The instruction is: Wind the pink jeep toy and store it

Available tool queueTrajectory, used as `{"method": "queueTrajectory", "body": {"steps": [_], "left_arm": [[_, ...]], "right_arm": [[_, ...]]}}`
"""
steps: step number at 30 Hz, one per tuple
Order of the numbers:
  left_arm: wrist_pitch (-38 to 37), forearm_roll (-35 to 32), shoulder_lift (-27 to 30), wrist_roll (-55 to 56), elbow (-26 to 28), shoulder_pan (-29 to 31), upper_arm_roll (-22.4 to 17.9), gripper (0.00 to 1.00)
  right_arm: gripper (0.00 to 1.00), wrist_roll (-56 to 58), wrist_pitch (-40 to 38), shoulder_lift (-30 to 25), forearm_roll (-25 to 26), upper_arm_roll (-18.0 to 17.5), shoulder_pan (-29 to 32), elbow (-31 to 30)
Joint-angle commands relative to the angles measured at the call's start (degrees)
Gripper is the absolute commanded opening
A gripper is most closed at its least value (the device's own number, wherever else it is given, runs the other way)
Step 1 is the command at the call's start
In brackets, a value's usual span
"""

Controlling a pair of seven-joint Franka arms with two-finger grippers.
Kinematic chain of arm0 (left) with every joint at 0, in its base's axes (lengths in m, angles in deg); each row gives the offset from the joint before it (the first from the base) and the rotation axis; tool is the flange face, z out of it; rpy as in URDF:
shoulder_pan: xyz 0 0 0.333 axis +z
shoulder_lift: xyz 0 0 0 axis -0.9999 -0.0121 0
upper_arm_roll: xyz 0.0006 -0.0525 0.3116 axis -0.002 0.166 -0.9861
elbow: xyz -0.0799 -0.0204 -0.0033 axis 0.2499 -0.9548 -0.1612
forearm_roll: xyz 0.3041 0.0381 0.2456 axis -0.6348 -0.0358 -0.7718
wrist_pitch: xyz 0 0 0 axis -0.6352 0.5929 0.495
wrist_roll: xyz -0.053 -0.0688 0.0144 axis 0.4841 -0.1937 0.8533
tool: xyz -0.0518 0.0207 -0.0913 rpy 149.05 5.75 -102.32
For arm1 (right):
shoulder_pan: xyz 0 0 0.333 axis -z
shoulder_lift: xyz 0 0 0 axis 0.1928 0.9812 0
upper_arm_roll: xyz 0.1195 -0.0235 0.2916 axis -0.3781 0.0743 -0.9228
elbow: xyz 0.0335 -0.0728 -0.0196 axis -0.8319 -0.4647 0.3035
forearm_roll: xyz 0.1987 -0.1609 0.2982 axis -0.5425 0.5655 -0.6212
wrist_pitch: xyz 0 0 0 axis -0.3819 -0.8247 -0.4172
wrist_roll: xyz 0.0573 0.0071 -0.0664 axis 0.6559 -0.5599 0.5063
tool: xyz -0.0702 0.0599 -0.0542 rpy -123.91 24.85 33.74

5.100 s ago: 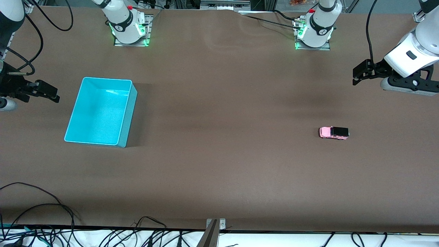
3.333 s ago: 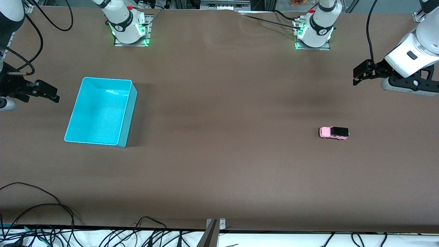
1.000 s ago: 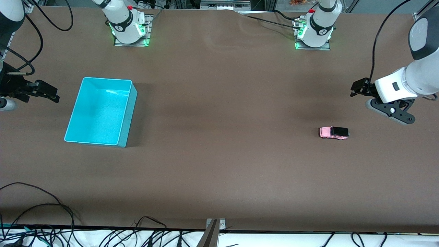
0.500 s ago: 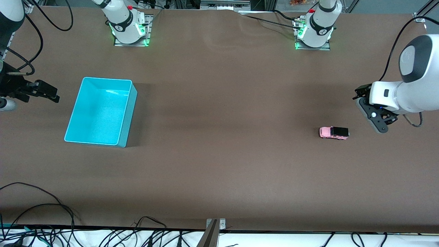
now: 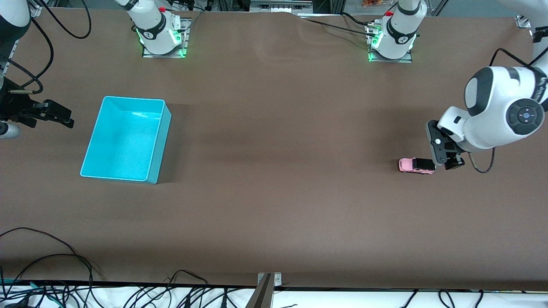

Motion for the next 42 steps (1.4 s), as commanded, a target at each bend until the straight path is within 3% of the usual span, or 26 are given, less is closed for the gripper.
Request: {"method": "queueTrajectory", "body": {"steps": [1,8,15,31,36,39,42], "left_arm": [[7.4,-2.9,-0.6,-5.5,4.9,0.2,0.4,1.00],[15.8,-8.3,-6.6,-6.0,4.9,0.8,0.3,1.00],[21.0,-8.8,-11.2,-7.0,5.3,4.0,0.4,1.00],[24.2,-8.3,-13.0,-7.6,7.0,4.7,1.9,1.00],[24.6,-8.3,-13.2,-7.6,7.3,4.8,1.9,0.78],[24.6,-8.3,-13.2,-7.7,7.3,4.8,1.9,0.73],[24.6,-8.3,-13.2,-7.6,7.3,5.0,1.9,0.53]], "right_arm": [[1.00,0.6,-0.6,0.1,0.3,-0.1,0.4,0.8],[1.00,0.6,-0.6,0.1,0.4,-0.1,0.4,0.9],[1.00,0.6,-0.6,0.1,0.4,-0.1,0.4,0.8],[1.00,0.6,-0.6,0.1,0.3,-0.1,0.4,0.8],[1.00,0.6,-0.6,0.1,0.3,0.0,0.4,0.8],[1.00,0.6,-0.6,0.1,0.3,0.0,0.4,0.8],[1.00,0.6,-0.6,0.1,0.3,0.0,0.4,0.8]]}}
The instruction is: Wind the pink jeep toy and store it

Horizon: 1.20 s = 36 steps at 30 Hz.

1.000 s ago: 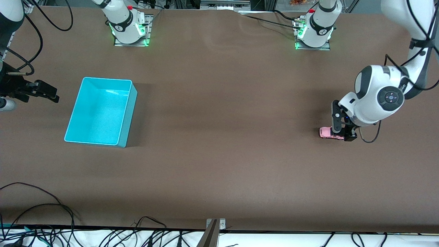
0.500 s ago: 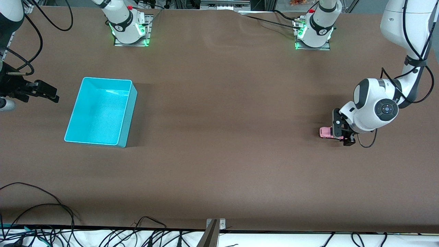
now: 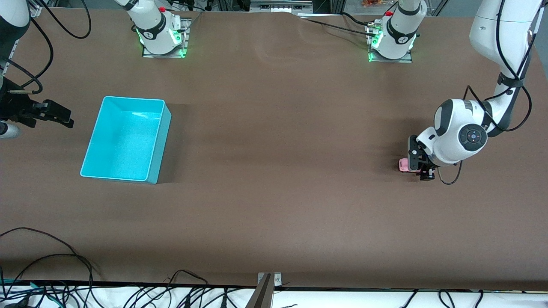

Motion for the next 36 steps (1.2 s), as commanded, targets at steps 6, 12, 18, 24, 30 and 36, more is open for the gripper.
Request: {"method": "queueTrajectory", "body": {"steps": [6,12,18,24,30,36], "left_arm": [[1.3,-1.1,-0.1,-0.6,0.7,1.4,0.1,0.15],[1.3,-1.0,-0.3,-0.5,0.7,1.4,0.1,0.12],[1.3,-1.0,-1.4,-0.6,0.6,2.5,0.1,0.12],[1.3,-1.7,-2.6,-2.0,-0.2,4.7,0.0,0.13],[1.3,-1.8,-4.9,-4.6,-1.6,9.5,0.0,0.14],[1.3,-1.5,-8.6,-11.3,-6.3,13.3,-0.1,0.15]], "right_arm": [[1.00,0.6,-0.6,0.1,0.3,-0.1,0.3,0.8],[1.00,0.6,-0.6,0.1,0.3,-0.2,0.3,0.8],[1.00,0.6,-0.6,0.1,0.3,-0.2,0.3,0.8],[1.00,0.6,-0.6,0.1,0.3,-0.2,0.3,0.8],[1.00,0.6,-0.6,0.1,0.3,-0.2,0.3,0.8],[1.00,0.6,-0.6,0.1,0.3,-0.1,0.3,0.8]]}}
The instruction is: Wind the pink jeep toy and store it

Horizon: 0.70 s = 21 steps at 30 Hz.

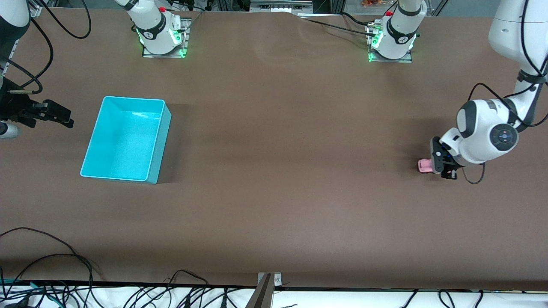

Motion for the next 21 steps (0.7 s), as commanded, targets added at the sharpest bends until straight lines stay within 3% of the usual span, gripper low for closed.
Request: {"method": "queueTrajectory", "body": {"steps": [1,12,21], "left_arm": [[0.6,-1.7,-7.4,-4.5,-4.4,4.9,0.3,0.15],[0.6,-1.7,-9.2,-12.9,-7.5,13.0,0.1,0.15],[0.6,-1.7,-9.3,-13.0,-7.8,13.7,0.1,0.13]], "right_arm": [[1.00,0.6,-0.6,0.1,0.3,-0.2,0.3,0.8],[1.00,0.6,-0.6,0.1,0.3,-0.2,0.3,0.8],[1.00,0.6,-0.6,0.1,0.3,-0.2,0.3,0.8]]}}
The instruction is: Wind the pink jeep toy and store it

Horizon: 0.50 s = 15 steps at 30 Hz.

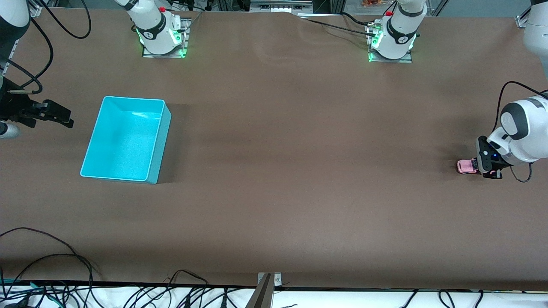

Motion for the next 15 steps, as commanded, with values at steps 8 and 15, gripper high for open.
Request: {"method": "queueTrajectory", "body": {"steps": [8,15], "left_arm": [[0.6,-1.7,-5.0,-1.9,-0.8,2.7,0.2,0.13],[0.5,-1.7,-4.7,-2.0,-0.9,2.8,0.2,0.14]], "right_arm": [[1.00,0.6,-0.6,0.1,0.3,-0.2,0.3,0.9],[1.00,0.6,-0.6,0.1,0.3,-0.2,0.3,0.9]]}}
